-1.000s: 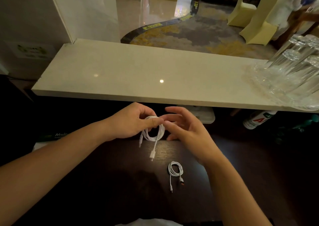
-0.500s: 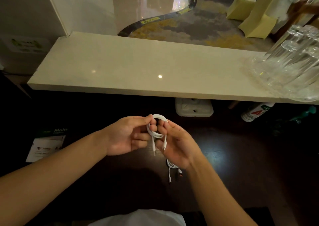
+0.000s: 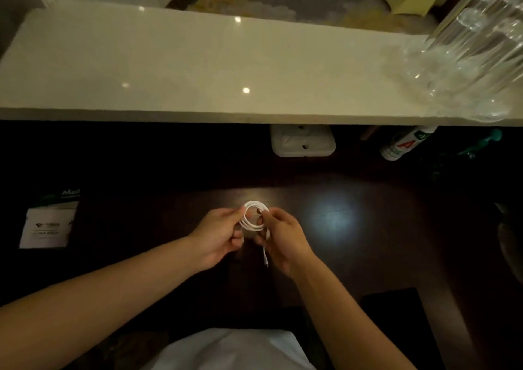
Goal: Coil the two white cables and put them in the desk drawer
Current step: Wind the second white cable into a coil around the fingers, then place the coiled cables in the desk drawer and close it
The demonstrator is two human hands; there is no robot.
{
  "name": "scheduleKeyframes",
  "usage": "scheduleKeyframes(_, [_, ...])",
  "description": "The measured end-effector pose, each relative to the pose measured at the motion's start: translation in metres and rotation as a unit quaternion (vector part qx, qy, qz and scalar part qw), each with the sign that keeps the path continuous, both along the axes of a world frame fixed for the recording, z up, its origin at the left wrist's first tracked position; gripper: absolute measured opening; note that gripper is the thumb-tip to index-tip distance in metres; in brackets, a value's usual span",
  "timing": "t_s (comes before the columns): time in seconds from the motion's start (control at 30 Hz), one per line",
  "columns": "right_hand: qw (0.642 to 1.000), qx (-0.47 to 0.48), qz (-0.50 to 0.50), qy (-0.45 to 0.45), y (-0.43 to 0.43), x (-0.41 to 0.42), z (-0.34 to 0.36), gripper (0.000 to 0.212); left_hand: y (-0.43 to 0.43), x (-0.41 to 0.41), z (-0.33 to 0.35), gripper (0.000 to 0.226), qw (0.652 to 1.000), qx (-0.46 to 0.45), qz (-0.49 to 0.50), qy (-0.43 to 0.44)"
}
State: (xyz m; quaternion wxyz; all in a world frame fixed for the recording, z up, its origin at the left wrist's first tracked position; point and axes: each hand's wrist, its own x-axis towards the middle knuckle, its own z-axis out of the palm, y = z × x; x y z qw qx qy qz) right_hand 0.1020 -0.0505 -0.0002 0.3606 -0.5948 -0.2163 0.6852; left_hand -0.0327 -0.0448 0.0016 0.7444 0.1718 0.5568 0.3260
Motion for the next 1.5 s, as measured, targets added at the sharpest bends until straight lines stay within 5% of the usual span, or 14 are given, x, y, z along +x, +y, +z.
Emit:
scheduleKeyframes(0.23, [0.983, -0.016, 0.049, -0.174, -0.011, 0.028, -0.044, 0.009, 0.0, 0.024, -0.057, 0.025, 0.96, 0.022, -0.143, 0.241])
scheduleKeyframes(0.43, [0.927, 0.042, 0.122, -0.353, -0.006, 0.043, -0.073, 0.009, 0.006, 0.044, -0.078, 0.022, 0.977, -0.015, -0.105, 0.187])
scheduleKeyframes(0.67, [0.904, 0.082, 0.174, -0.382, 0.009, 0.07, -0.076, 0.012, 0.014, 0.065, -0.089, 0.028, 0.971, 0.014, -0.048, 0.234])
scheduleKeyframes(0.73, [0.877, 0.094, 0.223, -0.416, 0.017, 0.076, -0.083, 0.02, 0.013, 0.068, -0.094, 0.031, 0.946, 0.038, -0.062, 0.317])
scheduleKeyframes(0.83, [0.86, 0.095, 0.278, -0.417, 0.027, 0.079, -0.088, 0.022, 0.011, 0.074, -0.099, 0.042, 0.854, 0.065, -0.138, 0.498])
scheduleKeyframes(0.9, [0.861, 0.092, 0.289, -0.409, 0.032, 0.078, -0.088, 0.024, 0.009, 0.08, -0.098, 0.045, 0.847, 0.055, -0.128, 0.513])
scheduleKeyframes(1.1, [0.834, 0.095, 0.35, -0.417, 0.029, 0.069, -0.089, 0.017, -0.001, 0.102, -0.094, 0.018, 0.866, 0.022, -0.15, 0.476])
scheduleKeyframes(1.27, [0.813, 0.063, 0.434, -0.382, 0.013, 0.076, -0.072, 0.031, -0.024, 0.096, -0.087, 0.021, 0.952, 0.024, -0.048, 0.3])
scheduleKeyframes(1.4, [0.908, -0.094, 0.36, -0.191, -0.015, 0.076, -0.058, 0.019, -0.039, 0.093, -0.053, 0.021, 0.998, -0.025, 0.062, 0.012])
scheduleKeyframes(1.5, [0.918, -0.06, 0.327, -0.218, -0.04, 0.071, -0.049, 0.019, -0.063, 0.084, -0.041, 0.025, 0.998, -0.031, 0.054, -0.027])
